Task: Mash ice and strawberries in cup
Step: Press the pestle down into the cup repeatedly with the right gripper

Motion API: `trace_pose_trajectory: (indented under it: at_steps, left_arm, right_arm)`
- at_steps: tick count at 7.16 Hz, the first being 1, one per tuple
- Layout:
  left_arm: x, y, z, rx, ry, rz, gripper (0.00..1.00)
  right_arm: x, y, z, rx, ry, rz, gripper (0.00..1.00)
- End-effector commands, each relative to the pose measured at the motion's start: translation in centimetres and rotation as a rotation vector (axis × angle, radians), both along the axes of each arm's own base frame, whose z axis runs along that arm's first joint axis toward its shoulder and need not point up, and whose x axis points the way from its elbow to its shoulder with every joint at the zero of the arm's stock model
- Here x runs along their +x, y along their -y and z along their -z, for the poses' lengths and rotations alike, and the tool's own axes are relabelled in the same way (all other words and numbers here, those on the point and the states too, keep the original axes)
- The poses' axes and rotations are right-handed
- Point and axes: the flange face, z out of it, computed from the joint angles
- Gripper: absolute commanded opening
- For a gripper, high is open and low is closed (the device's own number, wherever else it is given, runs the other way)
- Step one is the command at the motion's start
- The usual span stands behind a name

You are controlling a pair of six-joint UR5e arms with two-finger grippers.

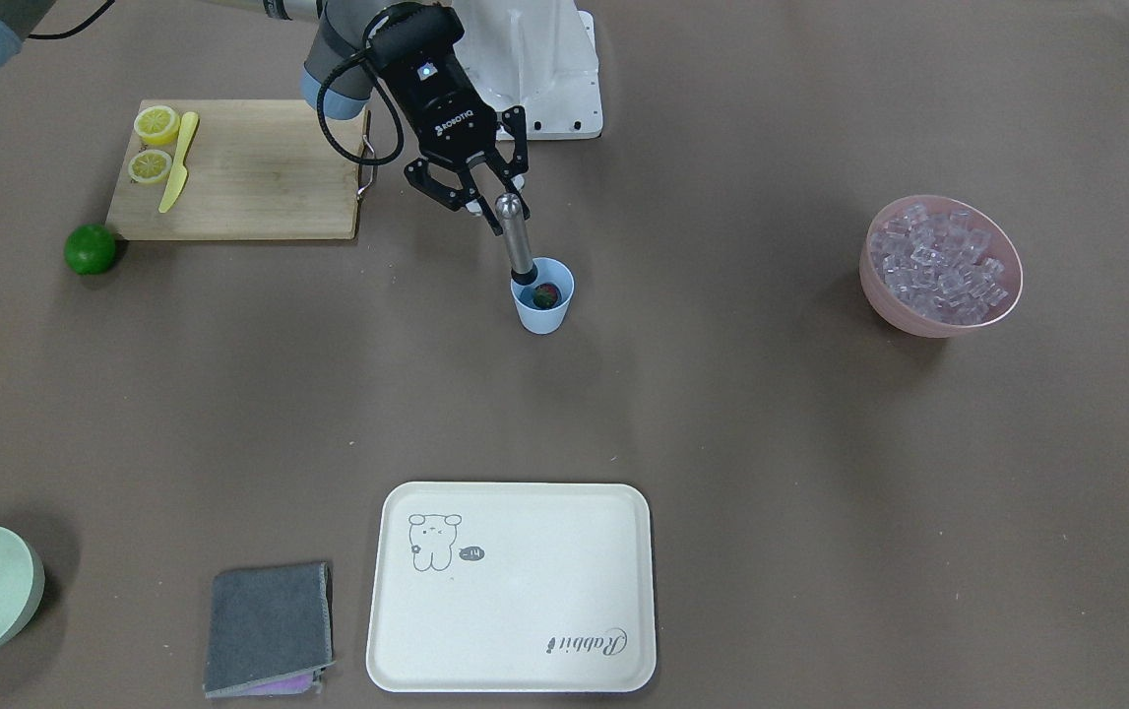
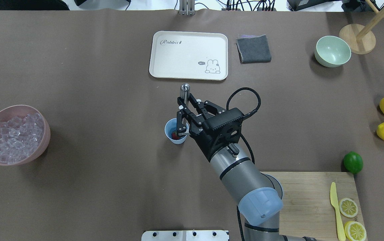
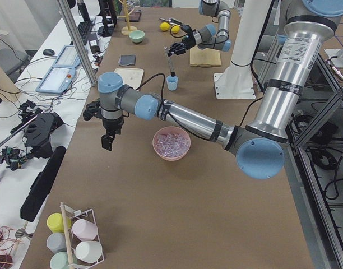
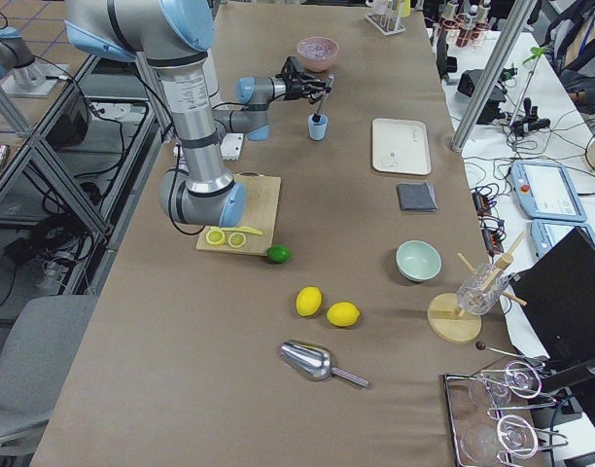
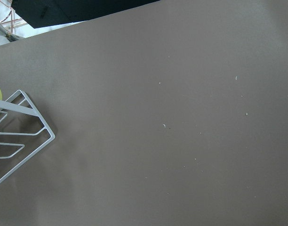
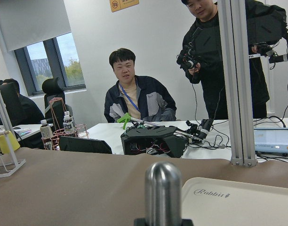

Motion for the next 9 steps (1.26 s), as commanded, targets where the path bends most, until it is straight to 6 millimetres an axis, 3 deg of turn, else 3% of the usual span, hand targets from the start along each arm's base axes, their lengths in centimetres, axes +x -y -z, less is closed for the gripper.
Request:
trace_pose_trajectory:
  at_steps: [1, 9]
  left_arm:
    - [0.1, 0.1, -0.6, -0.009, 0.001, -0.003, 0.97]
    - [0.1, 0.2, -0.8, -0.014, 0.003, -0.003, 0.97]
  right_arm:
    - [-1.1, 0.1, 0.3, 0.004, -0.017, 0.0, 0.0]
    - [-4.2, 0.2, -0.8, -0.002, -0.068, 0.009, 0.0]
